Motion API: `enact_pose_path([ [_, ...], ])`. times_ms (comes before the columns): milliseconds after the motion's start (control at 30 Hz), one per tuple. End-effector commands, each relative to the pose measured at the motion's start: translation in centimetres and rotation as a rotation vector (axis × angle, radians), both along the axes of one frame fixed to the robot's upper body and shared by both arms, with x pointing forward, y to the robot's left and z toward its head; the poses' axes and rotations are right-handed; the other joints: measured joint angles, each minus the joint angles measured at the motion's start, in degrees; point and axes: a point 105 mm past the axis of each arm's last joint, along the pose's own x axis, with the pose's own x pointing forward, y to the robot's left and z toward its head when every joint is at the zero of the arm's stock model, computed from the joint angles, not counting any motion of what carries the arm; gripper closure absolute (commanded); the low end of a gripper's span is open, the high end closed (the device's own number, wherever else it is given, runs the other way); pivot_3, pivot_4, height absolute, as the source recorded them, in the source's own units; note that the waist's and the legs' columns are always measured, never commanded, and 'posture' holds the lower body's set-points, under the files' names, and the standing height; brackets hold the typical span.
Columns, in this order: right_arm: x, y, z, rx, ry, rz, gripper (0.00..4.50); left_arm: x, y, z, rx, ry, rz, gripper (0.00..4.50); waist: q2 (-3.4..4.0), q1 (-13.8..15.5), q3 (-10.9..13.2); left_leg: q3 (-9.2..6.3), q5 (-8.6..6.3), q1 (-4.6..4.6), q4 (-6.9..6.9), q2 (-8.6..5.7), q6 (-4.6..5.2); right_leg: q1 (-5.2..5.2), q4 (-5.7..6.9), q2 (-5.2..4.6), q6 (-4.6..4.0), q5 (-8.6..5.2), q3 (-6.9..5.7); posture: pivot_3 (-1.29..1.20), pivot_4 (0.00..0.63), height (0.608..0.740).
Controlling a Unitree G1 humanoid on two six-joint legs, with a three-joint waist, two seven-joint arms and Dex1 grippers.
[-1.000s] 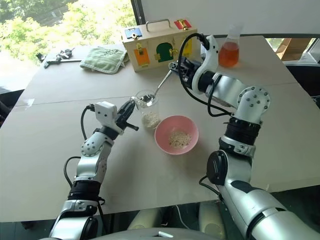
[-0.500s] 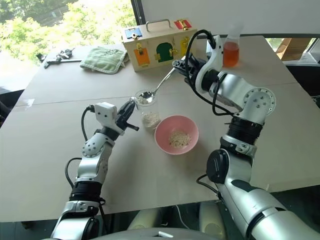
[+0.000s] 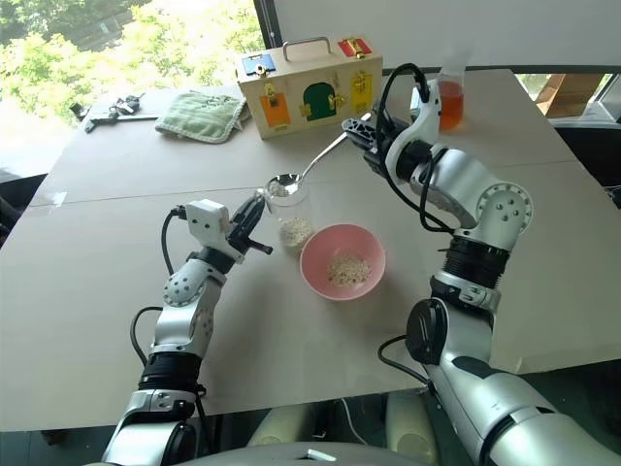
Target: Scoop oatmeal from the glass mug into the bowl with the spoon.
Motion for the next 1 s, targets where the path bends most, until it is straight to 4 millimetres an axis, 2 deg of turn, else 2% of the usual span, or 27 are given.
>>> enact_pose_path([
  [33, -0.5, -0.2, 1.5, 0.042, -0.047, 0.014, 4.50, 0.1, -0.2, 0.2, 0.001, -0.017, -0.010, 4.49, 0.00, -0.03, 0.00, 0.00, 0.00, 0.00, 0.00, 0.00, 0.00, 0.00, 0.00, 0.00, 0.00, 0.00, 0.00, 0.00, 0.150, 0.740],
  [300, -1.9, -1.6, 2.5, 0.066, -0.096, 0.027, 4.50, 0.8, -0.5, 0.4, -0.004, -0.026, -0.020, 4.49, 0.00, 0.08, 0.00, 0.00, 0.00, 0.00, 0.00, 0.00, 0.01, 0.00, 0.00, -0.01, 0.00, 0.00, 0.00, 0.00, 0.150, 0.740],
  [533, -3.4, -3.5, 2.0, 0.043, -0.105, 0.014, 4.50, 1.2, -0.9, 0.4, -0.003, -0.027, -0.039, 4.49, 0.00, 0.10, 0.00, 0.00, 0.01, -0.03, 0.00, 0.00, 0.02, 0.01, -0.02, -0.02, 0.00, 0.00, 0.01, 0.00, 0.150, 0.740],
  [667, -4.7, -5.6, 0.0, -0.056, -0.097, 0.011, 4.50, 1.3, -1.0, 0.3, 0.001, -0.023, -0.050, 4.49, -0.01, 0.36, -0.01, -0.02, 0.00, -0.04, 0.00, 0.00, 0.02, 0.04, -0.07, -0.02, 0.00, 0.00, -0.02, 0.00, 0.150, 0.740],
  [767, -4.9, -6.4, -1.0, -0.111, -0.082, 0.002, 4.50, 1.5, -1.1, 0.3, 0.006, -0.020, -0.058, 4.49, -0.01, 0.28, -0.01, 0.02, 0.00, -0.05, 0.00, 0.00, 0.04, 0.05, -0.07, -0.04, 0.01, 0.00, 0.02, 0.00, 0.150, 0.740],
  [900, -4.8, -6.4, -2.2, -0.291, -0.130, -0.006, 4.50, 1.7, -1.3, 0.3, 0.009, -0.018, -0.068, 4.49, 0.00, 0.21, -0.01, 0.04, 0.01, -0.04, 0.01, 0.02, 0.04, 0.05, -0.02, -0.01, 0.01, 0.00, 0.05, 0.00, 0.150, 0.740],
  [1000, -4.9, -5.6, -2.2, -0.443, -0.223, 0.013, 4.50, 1.7, -1.4, 0.3, 0.011, -0.018, -0.075, 4.49, -0.01, 0.28, -0.01, 0.03, 0.00, -0.04, 0.02, 0.02, 0.04, 0.06, -0.05, -0.01, 0.01, 0.00, 0.03, 0.00, 0.150, 0.740],
])
